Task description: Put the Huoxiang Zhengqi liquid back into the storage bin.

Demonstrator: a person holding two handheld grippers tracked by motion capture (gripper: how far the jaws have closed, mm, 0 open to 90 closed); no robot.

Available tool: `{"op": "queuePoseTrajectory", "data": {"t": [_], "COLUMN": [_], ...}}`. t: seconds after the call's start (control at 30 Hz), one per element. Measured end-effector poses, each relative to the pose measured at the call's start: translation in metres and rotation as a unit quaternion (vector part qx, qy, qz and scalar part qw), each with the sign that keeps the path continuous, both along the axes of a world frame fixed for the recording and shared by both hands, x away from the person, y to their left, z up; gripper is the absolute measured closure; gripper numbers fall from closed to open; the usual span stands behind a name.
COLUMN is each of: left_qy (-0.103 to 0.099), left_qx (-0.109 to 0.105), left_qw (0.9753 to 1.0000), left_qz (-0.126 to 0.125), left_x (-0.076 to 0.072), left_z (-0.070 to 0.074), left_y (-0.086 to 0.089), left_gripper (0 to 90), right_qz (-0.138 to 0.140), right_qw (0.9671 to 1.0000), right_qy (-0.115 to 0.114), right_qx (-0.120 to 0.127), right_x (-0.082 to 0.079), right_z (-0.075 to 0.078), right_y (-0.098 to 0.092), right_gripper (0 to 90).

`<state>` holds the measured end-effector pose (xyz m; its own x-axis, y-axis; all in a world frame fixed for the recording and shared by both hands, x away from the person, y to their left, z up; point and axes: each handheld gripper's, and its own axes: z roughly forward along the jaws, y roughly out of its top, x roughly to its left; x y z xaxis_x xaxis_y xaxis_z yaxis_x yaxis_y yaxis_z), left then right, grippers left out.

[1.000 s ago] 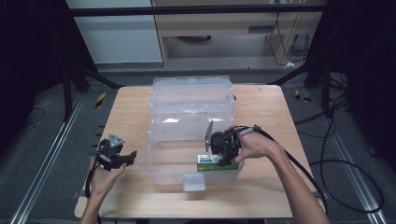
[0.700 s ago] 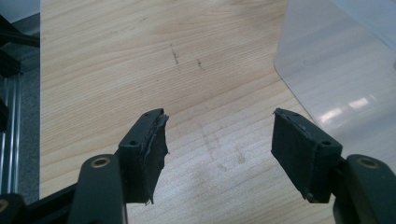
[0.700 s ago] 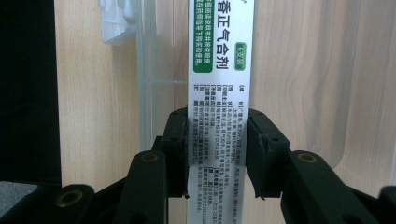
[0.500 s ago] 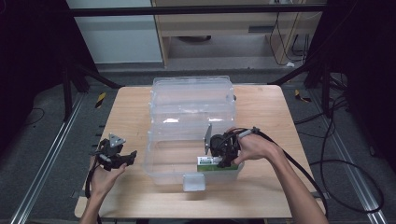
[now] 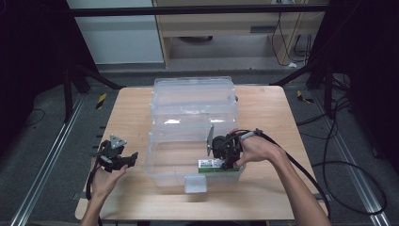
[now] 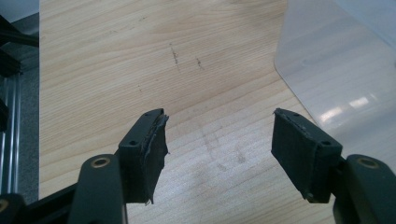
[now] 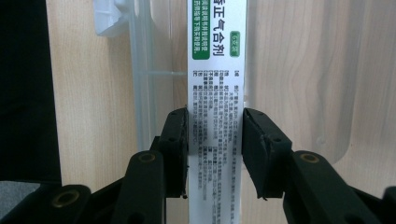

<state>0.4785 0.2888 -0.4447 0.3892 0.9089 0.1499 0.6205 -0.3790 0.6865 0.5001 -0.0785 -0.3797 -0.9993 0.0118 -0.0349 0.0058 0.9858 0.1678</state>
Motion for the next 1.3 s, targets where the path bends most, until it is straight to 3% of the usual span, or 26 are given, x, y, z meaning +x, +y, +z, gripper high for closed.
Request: {"op": "queuePoseTrajectory", "data": {"t": [0.4,0.67,1.0,1.3], "left_qy": [-0.003,-0.010,-0.018,-0.033], "left_qx": [-0.003,-0.006,-0.011,-0.017], "left_qw": [1.0000,0.9999,0.9996,0.9983], "left_qz": [-0.004,-0.007,-0.019,-0.045], "left_x": [-0.001,-0.003,-0.007,-0.014], "left_z": [0.003,0.007,0.015,0.031], "left_y": [0.000,0.000,-0.001,-0.003], "left_gripper": [35.5,36.2,36.8,39.9], "right_qz": [-0.033,-0.061,-0.083,-0.103], "right_qw": [0.9976,0.9910,0.9861,0.9765], "right_qy": [-0.017,-0.051,-0.059,-0.084], "right_qx": [0.059,0.108,0.131,0.170], "right_x": [-0.001,-0.003,-0.007,-0.008], "right_z": [0.021,0.039,0.054,0.066], "right_y": [-0.013,-0.025,-0.036,-0.046], "right_gripper": [55.5,53.2,50.7,46.2]}}
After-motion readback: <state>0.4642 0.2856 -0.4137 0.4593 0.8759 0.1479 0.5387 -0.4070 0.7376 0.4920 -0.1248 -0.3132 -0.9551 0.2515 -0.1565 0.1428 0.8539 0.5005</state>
